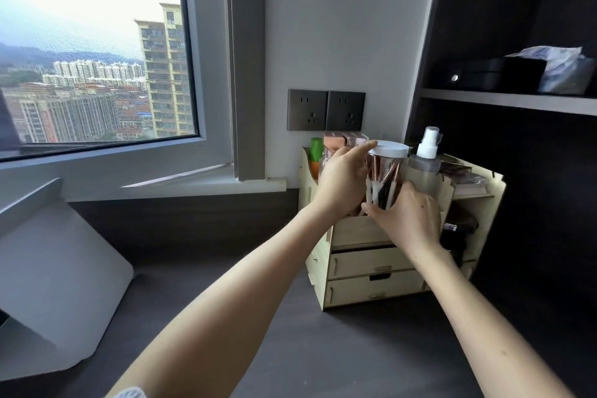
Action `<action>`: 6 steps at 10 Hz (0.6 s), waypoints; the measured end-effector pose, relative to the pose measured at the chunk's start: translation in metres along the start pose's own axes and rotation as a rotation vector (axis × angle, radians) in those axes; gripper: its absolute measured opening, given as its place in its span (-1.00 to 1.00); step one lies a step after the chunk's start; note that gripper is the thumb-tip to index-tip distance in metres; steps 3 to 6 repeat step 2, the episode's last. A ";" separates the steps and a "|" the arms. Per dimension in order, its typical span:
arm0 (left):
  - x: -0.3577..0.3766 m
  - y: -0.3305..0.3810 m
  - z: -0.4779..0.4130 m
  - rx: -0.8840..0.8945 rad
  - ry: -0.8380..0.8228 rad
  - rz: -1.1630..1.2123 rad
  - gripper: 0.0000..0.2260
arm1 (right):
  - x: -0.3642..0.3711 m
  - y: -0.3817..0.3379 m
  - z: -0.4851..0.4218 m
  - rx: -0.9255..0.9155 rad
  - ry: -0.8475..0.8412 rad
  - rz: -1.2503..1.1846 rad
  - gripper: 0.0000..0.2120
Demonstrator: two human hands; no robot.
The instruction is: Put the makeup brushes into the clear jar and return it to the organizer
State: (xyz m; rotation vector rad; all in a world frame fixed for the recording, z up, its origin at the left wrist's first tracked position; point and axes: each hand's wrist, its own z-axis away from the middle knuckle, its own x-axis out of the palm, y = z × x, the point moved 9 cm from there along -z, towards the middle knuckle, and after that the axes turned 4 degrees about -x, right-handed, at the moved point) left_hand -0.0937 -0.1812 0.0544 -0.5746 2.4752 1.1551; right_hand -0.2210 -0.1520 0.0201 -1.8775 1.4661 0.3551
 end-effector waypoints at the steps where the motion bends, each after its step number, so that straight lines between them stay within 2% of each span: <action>1: -0.002 0.000 0.000 0.021 -0.008 -0.044 -0.46 | 0.001 -0.002 0.002 0.015 -0.019 -0.045 -0.50; 6: -0.009 0.002 0.005 0.008 -0.033 -0.047 -0.43 | -0.008 -0.007 0.006 0.042 0.013 -0.077 -0.51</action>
